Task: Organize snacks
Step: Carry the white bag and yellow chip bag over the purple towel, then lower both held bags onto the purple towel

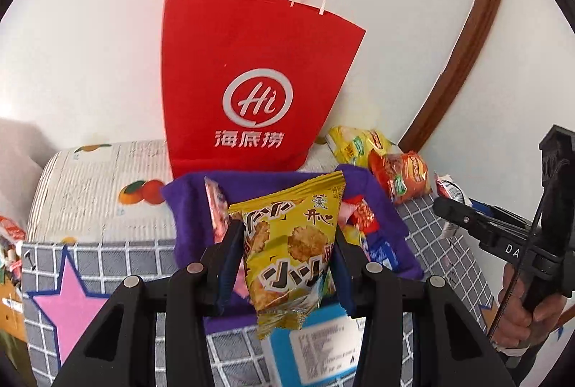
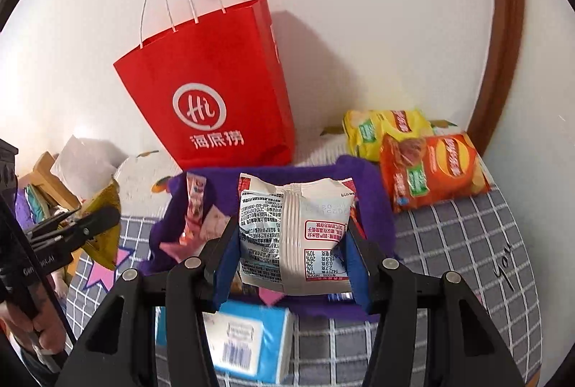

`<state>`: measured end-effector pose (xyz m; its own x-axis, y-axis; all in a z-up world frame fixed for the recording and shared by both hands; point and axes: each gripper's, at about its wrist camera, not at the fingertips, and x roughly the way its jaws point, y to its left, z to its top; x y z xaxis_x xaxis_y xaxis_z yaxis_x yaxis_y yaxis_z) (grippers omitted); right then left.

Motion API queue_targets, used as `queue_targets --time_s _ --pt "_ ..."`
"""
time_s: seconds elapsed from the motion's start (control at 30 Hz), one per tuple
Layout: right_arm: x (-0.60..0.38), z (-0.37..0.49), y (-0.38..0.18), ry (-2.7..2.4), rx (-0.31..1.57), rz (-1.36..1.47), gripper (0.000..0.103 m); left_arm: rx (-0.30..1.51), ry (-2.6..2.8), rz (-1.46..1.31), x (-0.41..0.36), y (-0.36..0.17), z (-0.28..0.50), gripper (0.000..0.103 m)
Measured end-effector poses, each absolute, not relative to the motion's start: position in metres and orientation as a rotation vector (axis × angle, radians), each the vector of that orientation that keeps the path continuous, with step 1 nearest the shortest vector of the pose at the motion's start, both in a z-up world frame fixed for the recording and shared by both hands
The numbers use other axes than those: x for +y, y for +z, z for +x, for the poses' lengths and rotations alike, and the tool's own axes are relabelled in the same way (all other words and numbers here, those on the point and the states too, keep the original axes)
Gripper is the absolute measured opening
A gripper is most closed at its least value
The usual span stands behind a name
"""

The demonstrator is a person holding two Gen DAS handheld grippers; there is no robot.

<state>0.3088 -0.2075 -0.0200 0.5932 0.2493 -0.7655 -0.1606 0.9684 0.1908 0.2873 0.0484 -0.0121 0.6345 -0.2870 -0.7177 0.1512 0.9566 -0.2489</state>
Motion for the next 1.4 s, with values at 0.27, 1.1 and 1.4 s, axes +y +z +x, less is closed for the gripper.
queue_targets --time_s 0.27,1.1,1.4 --pt "-0.199 0.341 -0.027 0.278 0.9 0.125 0.053 0.849 -0.263 -0.184 0.045 -0.026 0.317 0.043" --pt "-0.214 0.369 -0.08 0.258 0.995 0.134 0.053 0.948 -0.223 -0.25 0.063 -0.083 0.342 0.043" --pt "-0.214 0.373 -0.088 0.273 1.03 0.112 0.053 0.946 -0.206 -0.274 0.072 -0.083 0.343 0.043"
